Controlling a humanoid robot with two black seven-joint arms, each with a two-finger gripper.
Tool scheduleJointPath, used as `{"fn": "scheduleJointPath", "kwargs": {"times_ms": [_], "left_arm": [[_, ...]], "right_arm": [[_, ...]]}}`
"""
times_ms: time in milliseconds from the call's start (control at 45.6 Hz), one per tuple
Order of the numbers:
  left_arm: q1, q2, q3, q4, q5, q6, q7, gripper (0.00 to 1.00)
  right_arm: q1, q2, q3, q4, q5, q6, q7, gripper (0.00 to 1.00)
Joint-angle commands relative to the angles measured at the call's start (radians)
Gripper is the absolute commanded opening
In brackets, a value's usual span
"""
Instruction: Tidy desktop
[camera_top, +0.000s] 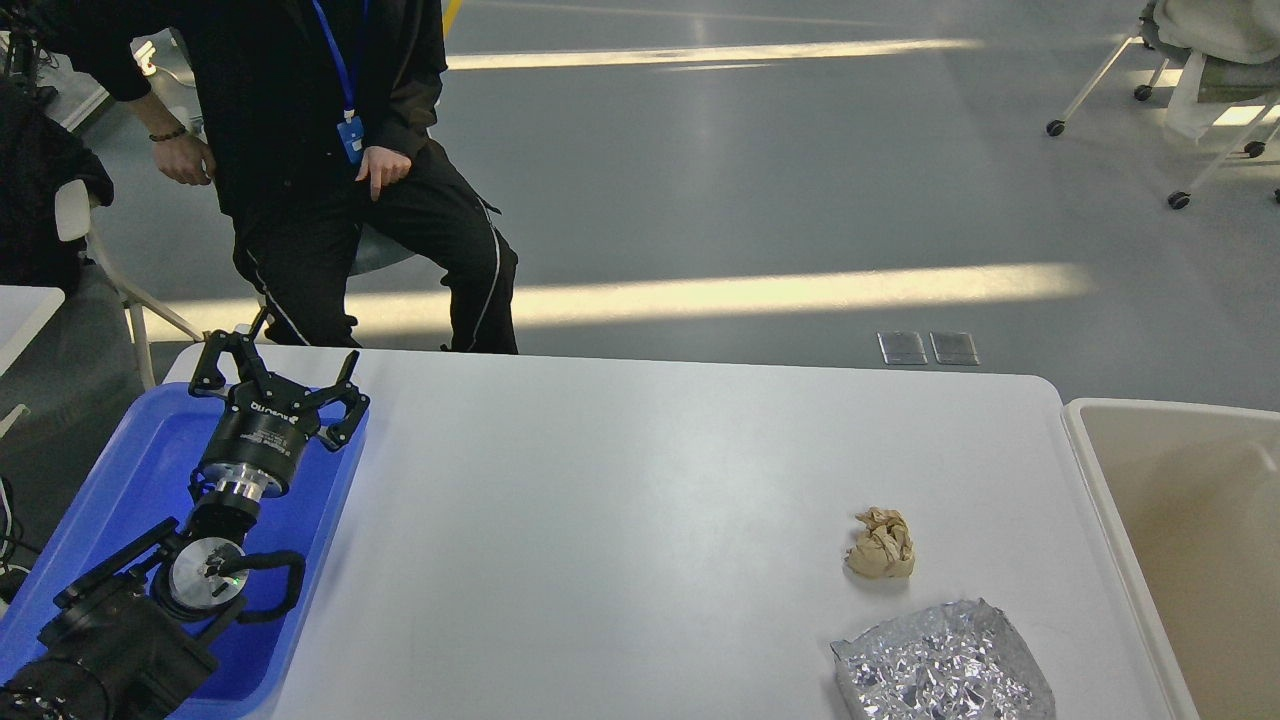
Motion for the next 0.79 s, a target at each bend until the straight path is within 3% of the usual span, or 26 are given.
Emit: {"fn": "scheduleJointPath", "kwargs": {"times_ms": [0, 153, 438, 526, 592, 658, 767], "left_arm": [[0.000, 0.000, 0.000, 0.000, 0.000, 0.000, 0.000, 1.00], [0.000, 0.000, 0.000, 0.000, 0.000, 0.000, 0.000, 1.00], [0.000, 0.000, 0.000, 0.000, 0.000, 0.000, 0.000, 1.00], [0.000, 0.000, 0.000, 0.000, 0.000, 0.000, 0.000, 1.00], [0.000, 0.000, 0.000, 0.000, 0.000, 0.000, 0.000, 1.00], [0.000, 0.000, 0.000, 0.000, 0.000, 0.000, 0.000, 1.00], [0.000, 0.000, 0.000, 0.000, 0.000, 0.000, 0.000, 1.00]], "right_arm": [[-0.065, 0.187, 0.036, -0.249, 0.029, 0.008, -0.020, 0.00], [-0.081, 0.265, 0.036, -0.305, 0.022, 0.008, -0.022, 0.00], [-0.073, 0.291, 0.036, -0.334, 0.024, 0.002, -0.023, 0.00], [-0.061, 0.285, 0.039, -0.334, 0.027, 0.002, -0.025, 0.38], [-0.053, 0.281, 0.046, -0.335, 0.027, 0.002, -0.031, 0.51], [-0.052, 0.278, 0.049, -0.341, 0.027, -0.007, -0.033, 0.86], [-0.052, 0.279, 0.057, -0.358, 0.027, -0.007, -0.033, 1.00]]}}
